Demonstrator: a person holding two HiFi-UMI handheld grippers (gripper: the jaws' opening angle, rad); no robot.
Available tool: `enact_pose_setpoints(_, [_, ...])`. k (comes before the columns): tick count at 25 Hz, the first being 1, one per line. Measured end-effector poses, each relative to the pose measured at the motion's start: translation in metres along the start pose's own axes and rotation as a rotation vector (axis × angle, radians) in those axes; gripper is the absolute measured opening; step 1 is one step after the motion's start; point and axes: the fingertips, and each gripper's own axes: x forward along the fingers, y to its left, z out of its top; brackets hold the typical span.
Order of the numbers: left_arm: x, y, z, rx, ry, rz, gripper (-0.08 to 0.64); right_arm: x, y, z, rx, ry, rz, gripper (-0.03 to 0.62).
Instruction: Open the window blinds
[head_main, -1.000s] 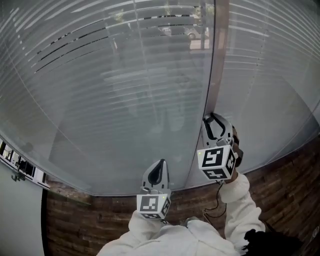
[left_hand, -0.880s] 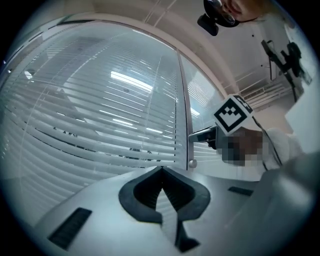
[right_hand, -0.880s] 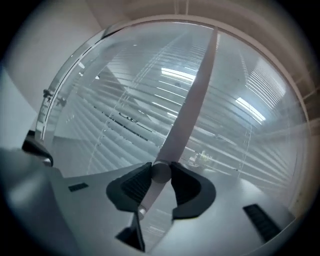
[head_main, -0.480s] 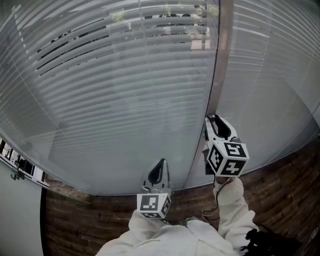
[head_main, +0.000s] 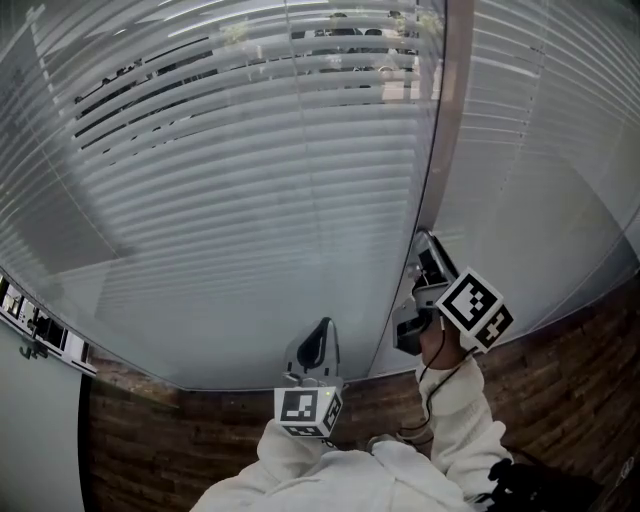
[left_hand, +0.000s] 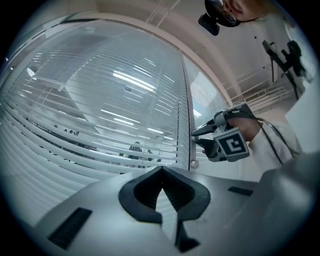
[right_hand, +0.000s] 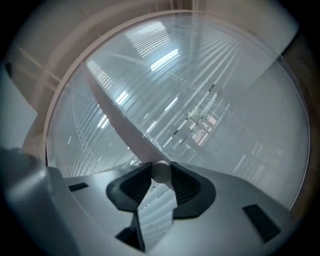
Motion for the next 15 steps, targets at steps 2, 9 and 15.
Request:
enact_pose_setpoints(2, [0.000, 0.002, 0.000, -0.002, 0.000, 0.004, 0.000, 0.000, -0.002, 0.000, 0.123, -0.005, 0.010, 0.133])
enact_pose_setpoints(9, [-0.001, 0.006, -0.001, -0.010, -0.002, 0.016, 0.000, 0.000, -0.009, -0.001, 0.435, -0.018, 0.024, 0.132])
enact_pose_setpoints(15, [-0.002, 0.007, 0.000, -0.016, -0.005, 0.014, 0.000, 0.000, -0.012, -0.003, 0.600, -0.030, 0.041, 0.132])
